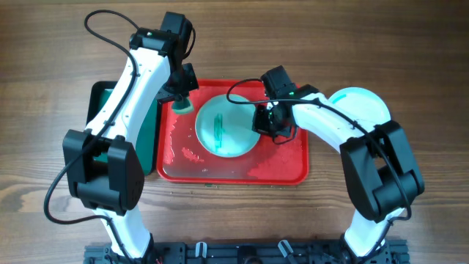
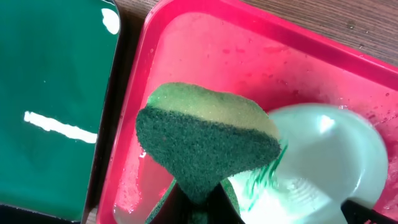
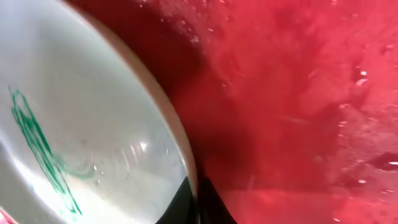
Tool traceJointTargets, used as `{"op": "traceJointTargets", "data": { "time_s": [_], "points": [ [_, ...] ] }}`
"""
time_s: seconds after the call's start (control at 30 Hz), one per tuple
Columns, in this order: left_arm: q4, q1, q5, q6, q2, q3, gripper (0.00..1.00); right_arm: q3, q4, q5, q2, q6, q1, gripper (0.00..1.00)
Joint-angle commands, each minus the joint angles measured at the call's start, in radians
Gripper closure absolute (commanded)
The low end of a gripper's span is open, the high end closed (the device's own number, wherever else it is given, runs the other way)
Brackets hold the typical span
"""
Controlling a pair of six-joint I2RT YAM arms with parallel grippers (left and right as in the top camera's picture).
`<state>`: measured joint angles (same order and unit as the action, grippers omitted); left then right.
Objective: Clean dirty plates on tray and stack at the side
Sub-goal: 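Scrub the last plate with the sponge in the left gripper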
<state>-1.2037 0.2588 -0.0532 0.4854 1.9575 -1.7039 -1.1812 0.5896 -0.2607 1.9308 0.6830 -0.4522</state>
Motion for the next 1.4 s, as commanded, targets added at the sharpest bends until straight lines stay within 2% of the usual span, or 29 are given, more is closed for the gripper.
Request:
{"op": "traceJointTargets", "data": {
  "time_s": [0.0,0.1,0.3,0.43,0.57,0.67,0.8,0.93,1.03,1.13,1.37],
  "points": [
    [0.045,0.026,0.012,0.016,-0.012,0.066,0.96,0.018,-0.021,0.034,0.020,0.027,-0.004,0.96],
    [0.125,0.062,0.012,0.015,-0.011,0.153,0.96,0.018,-0.052,0.038,0.023,-0.027,-0.004,0.96],
    [0.361,0.149,0.064,-0.138,-0.011,0.346,0.96,0.018,-0.065,0.023,0.027,-0.079,-0.005,0.96],
    [0.502,0.175,0.063,-0.142,-0.011,0.441,0.96,0.018,-0.065,0.023,0.027,-0.080,-0.005,0.96],
    [0.539,0.175,0.071,-0.138,0.000,0.480,0.96,0.018,-0.064,0.023,0.027,-0.082,-0.005,0.96],
    [0.541,0.175,0.220,-0.149,0.010,0.480,0.96,0.019,-0.077,-0.038,0.027,-0.116,-0.005,0.96],
    [0.548,0.176,0.529,-0.197,0.010,0.480,0.96,0.034,-0.104,-0.108,0.027,-0.148,-0.005,0.96],
    [0.552,0.176,0.577,-0.197,0.010,0.480,0.96,0.056,-0.128,-0.114,0.027,-0.149,-0.005,0.96],
    [0.587,0.161,0.453,-0.126,0.010,0.480,0.96,0.056,-0.129,-0.115,0.027,-0.138,-0.005,0.96],
    [0.618,0.115,0.245,-0.051,0.010,0.480,0.96,0.058,-0.129,-0.115,0.027,-0.134,-0.005,0.96],
    [0.588,0.029,-0.185,-0.052,0.010,0.480,0.96,0.058,-0.130,-0.110,0.027,-0.132,-0.005,0.96]
  ]
}}
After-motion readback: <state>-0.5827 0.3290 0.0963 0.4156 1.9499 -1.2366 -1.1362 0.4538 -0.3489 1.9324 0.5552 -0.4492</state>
